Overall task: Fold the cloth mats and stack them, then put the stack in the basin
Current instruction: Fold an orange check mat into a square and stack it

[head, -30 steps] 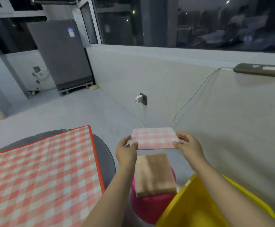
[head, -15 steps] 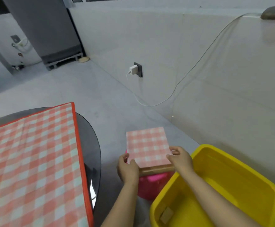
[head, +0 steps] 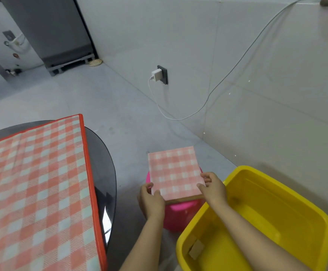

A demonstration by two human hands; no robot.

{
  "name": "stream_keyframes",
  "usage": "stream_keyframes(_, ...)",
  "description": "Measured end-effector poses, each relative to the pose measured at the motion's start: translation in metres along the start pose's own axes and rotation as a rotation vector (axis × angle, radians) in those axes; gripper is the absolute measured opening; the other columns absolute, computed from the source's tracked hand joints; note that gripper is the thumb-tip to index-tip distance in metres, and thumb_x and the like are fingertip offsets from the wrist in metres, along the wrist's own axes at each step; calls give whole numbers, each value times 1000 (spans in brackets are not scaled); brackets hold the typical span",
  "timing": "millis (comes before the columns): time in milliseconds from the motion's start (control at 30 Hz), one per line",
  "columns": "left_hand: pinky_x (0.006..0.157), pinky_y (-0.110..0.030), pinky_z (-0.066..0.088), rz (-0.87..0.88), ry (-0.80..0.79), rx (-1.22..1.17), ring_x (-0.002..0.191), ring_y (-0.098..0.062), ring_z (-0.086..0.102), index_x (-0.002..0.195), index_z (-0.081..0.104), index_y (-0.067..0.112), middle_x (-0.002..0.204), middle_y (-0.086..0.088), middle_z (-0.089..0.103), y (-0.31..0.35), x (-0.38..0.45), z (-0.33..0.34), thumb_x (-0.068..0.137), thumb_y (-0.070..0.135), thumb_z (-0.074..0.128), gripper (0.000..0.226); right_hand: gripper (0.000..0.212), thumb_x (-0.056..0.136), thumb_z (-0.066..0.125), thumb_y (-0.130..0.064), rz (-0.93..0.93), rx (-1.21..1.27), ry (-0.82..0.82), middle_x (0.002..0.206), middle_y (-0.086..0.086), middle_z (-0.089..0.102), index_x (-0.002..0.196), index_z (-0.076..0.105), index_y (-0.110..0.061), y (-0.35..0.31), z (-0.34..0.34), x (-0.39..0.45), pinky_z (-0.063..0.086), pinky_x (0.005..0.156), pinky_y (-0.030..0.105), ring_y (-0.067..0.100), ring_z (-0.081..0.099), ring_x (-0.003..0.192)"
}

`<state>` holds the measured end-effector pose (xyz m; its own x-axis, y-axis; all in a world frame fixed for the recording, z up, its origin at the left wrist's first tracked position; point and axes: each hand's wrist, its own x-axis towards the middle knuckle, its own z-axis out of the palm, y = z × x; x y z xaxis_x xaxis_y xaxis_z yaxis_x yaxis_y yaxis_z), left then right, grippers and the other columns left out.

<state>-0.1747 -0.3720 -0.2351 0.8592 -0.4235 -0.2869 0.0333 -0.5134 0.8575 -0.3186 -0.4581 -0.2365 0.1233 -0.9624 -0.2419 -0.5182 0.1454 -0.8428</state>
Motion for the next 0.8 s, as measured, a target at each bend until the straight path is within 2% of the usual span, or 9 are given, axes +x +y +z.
stream_keyframes(200,83,-31,46,14,26,-5,99,-21,54,104,62,11,112,-8,55,-9,2,2,87,2,59,20,31,85,66,-6,-15,-33,-1,114,11,63,116,60,-7,5,3,0,42,80,24,24,58,106)
stream_keyframes(433,85,-34,47,23,13,-7,98,-25,53,107,61,15,113,-7,53,-7,-2,-1,90,9,57,19,33,88,62,-10,-57,-67,-17,120,10,61,121,59,-8,7,1,-3,45,87,29,23,57,111)
stream_keyframes(600,94,-49,46,123,54,67,111,-31,54,115,60,16,117,-10,57,12,-18,-9,89,28,57,29,35,88,63,-17,-125,-79,31,113,11,59,122,59,-14,-10,-13,-18,47,84,31,22,59,96)
stream_keyframes(700,102,-48,40,227,45,42,120,-29,47,122,57,15,126,-9,52,40,-36,-18,92,27,54,32,32,87,64,-18,-203,-24,54,110,8,58,119,61,-17,-36,-24,-32,46,84,29,19,59,93)
stream_keyframes(800,103,-48,38,306,19,-93,120,-25,48,122,55,14,126,-7,51,74,-59,-34,94,23,50,30,28,87,64,-19,-281,65,41,105,3,60,115,63,-19,-74,-35,-54,42,74,18,13,57,87)
